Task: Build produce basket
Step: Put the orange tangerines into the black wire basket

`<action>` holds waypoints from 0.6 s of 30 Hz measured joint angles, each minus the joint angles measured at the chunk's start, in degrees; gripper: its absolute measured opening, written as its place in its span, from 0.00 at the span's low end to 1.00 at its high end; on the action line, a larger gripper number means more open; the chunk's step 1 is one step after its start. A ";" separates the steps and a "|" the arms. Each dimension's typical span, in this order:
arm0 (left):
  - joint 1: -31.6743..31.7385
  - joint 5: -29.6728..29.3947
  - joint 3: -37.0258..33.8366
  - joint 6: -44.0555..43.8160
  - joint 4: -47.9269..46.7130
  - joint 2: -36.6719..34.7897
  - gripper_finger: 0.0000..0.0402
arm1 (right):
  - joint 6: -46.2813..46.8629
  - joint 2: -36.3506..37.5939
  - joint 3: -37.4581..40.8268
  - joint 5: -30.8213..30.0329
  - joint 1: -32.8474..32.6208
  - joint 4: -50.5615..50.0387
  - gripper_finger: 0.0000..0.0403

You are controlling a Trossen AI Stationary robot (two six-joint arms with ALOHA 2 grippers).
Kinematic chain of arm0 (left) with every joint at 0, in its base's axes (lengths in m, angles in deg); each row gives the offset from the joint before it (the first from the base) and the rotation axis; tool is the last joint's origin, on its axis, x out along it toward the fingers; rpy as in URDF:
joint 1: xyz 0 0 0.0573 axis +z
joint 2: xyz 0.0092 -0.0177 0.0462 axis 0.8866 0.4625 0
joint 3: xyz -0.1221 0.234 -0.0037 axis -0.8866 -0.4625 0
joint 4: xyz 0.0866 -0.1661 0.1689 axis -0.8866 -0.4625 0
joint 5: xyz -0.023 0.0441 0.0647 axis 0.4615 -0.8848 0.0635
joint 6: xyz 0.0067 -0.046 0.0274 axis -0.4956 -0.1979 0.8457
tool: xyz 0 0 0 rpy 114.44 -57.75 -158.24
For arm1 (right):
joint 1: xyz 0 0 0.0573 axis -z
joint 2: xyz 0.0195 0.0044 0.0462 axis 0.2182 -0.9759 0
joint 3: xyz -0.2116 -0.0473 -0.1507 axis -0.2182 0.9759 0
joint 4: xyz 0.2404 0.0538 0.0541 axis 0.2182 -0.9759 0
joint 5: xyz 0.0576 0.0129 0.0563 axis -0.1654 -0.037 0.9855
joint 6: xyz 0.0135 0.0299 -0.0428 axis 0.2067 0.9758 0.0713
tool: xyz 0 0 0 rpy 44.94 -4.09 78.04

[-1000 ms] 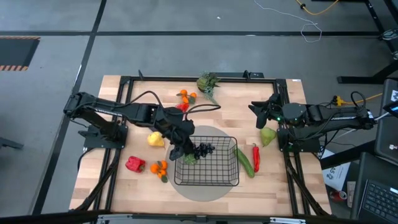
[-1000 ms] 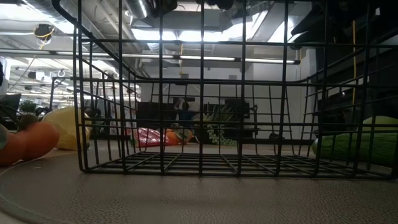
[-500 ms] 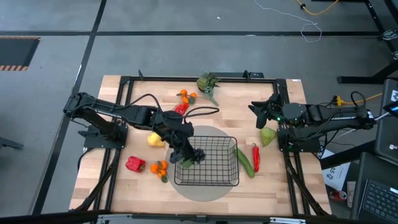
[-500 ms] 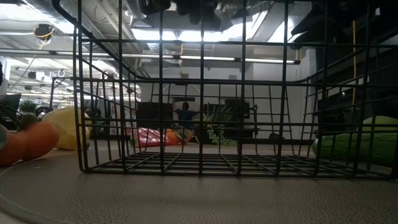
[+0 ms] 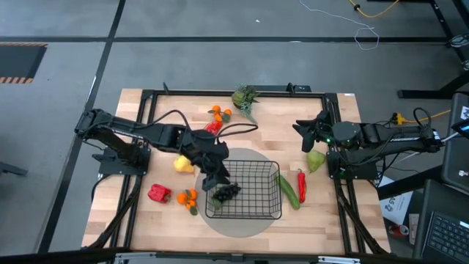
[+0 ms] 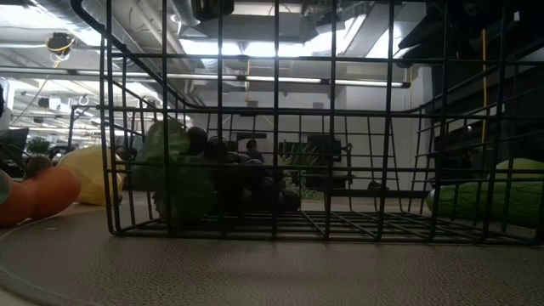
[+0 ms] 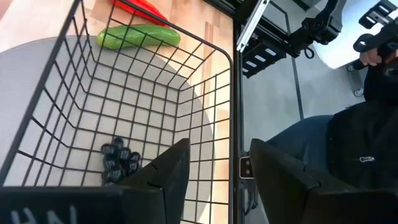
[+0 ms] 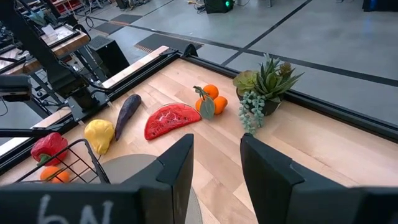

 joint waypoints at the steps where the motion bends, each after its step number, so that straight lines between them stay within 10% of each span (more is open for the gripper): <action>1: 0.15 0.00 0.00 0.00 -0.02 0.00 0.40 | -0.01 0.01 0.00 -0.02 0.01 0.00 0.33; 18: 9.49 -0.12 0.00 3.04 -0.07 -0.09 0.41 | -0.04 0.00 0.00 -0.04 0.01 -0.02 0.33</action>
